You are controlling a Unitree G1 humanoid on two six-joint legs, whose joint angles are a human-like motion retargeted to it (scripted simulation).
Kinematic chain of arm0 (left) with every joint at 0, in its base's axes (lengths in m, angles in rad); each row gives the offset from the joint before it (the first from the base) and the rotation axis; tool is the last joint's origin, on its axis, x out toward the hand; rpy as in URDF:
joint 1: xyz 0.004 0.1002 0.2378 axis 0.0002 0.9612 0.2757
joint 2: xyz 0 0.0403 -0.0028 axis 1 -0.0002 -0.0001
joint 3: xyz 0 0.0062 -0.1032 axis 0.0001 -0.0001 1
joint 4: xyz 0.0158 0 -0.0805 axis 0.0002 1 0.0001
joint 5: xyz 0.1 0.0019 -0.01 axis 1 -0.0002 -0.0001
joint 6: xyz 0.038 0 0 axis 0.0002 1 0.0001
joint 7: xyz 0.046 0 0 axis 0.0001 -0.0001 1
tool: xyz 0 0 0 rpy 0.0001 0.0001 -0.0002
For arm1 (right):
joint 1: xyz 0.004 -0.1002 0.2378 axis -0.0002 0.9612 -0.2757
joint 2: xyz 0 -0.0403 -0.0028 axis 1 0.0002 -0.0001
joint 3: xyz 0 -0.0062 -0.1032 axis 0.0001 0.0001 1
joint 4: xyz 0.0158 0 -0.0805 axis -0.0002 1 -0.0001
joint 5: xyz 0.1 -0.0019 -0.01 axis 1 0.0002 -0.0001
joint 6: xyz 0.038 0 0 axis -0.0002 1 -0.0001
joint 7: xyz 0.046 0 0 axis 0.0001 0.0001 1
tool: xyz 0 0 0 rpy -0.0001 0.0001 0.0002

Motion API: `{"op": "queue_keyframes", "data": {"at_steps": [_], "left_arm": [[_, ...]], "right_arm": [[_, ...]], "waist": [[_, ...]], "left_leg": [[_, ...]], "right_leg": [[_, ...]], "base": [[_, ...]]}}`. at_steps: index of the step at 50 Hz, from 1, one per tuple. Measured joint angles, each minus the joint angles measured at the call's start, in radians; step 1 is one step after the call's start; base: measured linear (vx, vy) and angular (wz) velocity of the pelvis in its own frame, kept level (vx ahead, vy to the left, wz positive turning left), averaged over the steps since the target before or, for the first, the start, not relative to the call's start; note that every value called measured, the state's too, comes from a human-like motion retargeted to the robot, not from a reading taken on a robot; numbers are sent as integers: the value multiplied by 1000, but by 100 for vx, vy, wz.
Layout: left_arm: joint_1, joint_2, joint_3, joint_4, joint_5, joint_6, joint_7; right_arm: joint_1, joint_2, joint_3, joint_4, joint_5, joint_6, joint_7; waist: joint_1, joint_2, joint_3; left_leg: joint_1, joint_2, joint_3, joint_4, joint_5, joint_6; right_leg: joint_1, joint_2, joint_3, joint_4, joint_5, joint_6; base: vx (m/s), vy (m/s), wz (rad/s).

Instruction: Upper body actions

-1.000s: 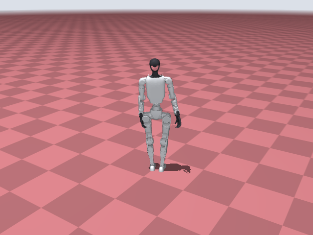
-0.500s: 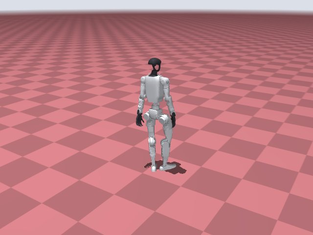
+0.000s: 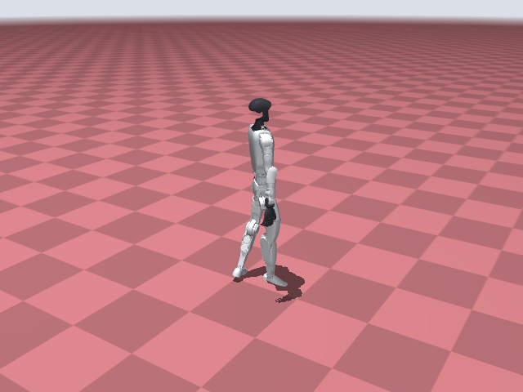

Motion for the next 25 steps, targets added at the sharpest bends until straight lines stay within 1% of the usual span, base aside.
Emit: {"op": "queue_keyframes", "data": {"at_steps": [3,5,9,12,15,17,18,19,20,21,22,23,25], "left_arm": [[-11,-12,-13,14,-6,-6,16],[-15,-18,-23,24,-9,-5,10],[-16,-21,-54,22,2,-9,-5],[-10,-18,-65,16,31,-13,5],[-12,-10,-74,16,52,-11,9],[-12,-4,-74,17,54,-8,10],[-9,-2,-70,17,53,-8,12],[-3,-2,-66,18,50,-8,14],[3,-4,-64,20,45,-8,15],[10,-8,-53,23,39,-8,9],[13,-12,-42,28,33,-7,2],[8,-14,-32,35,30,-2,-6],[-3,-12,-19,40,25,9,-6]], "right_arm": [[-26,-6,0,-45,-32,7,34],[-40,-3,6,-87,-46,4,55],[-60,11,25,-180,-52,-3,118],[-58,38,39,-239,-50,-7,153],[-42,70,44,-276,-35,-16,153],[-22,84,46,-282,-28,-37,146],[-12,91,49,-281,-25,-47,134],[-1,94,47,-273,-22,-52,111],[10,95,44,-260,-18,-56,83],[12,93,37,-233,-25,-52,53],[12,93,30,-207,-27,-46,27],[9,94,21,-181,-21,-33,8],[8,97,0,-136,25,-17,-19]], "waist": [[30,1,20],[38,8,38],[45,39,76],[38,63,83],[31,83,92],[28,111,99],[31,131,102],[21,142,100],[6,149,96],[-15,164,85],[-24,172,79],[-13,166,83],[-27,159,99]], "left_leg": [[-109,-24,-218,134,-59,-4],[-156,-47,-303,162,-80,-2],[-211,-80,-372,150,-126,16],[-278,-97,-438,138,-149,0],[-340,-117,-494,112,-162,-22],[-359,-139,-574,20,-117,-65],[-361,-147,-622,-51,-57,-89],[-349,-156,-643,-105,-19,-74],[-332,-166,-651,-150,8,-40],[-298,-125,-530,-166,-7,-51],[-284,-107,-478,-175,-16,-57],[-308,-135,-564,-169,-12,-49],[-297,-145,-591,-173,-18,-52]], "right_leg": [[-8,-14,73,6,15,5],[-12,-20,105,9,27,14],[-21,-18,172,20,45,40],[-37,-10,209,28,49,61],[-47,5,246,33,55,67],[-42,47,273,34,54,59],[-38,79,295,36,52,50],[-35,94,313,39,49,47],[-30,101,329,42,46,47],[-36,113,339,46,46,45],[-41,121,355,48,47,43],[-42,120,381,47,53,40],[-38,122,397,52,53,36]], "base": [[-7,-15,-189],[-9,-8,-179],[-6,-6,-170],[-3,-2,-140],[0,-3,-109],[8,-4,-99],[12,-1,-86],[17,2,-56],[23,4,-28],[24,4,-40],[18,2,-94],[8,-2,-106],[1,-4,-68]]}}
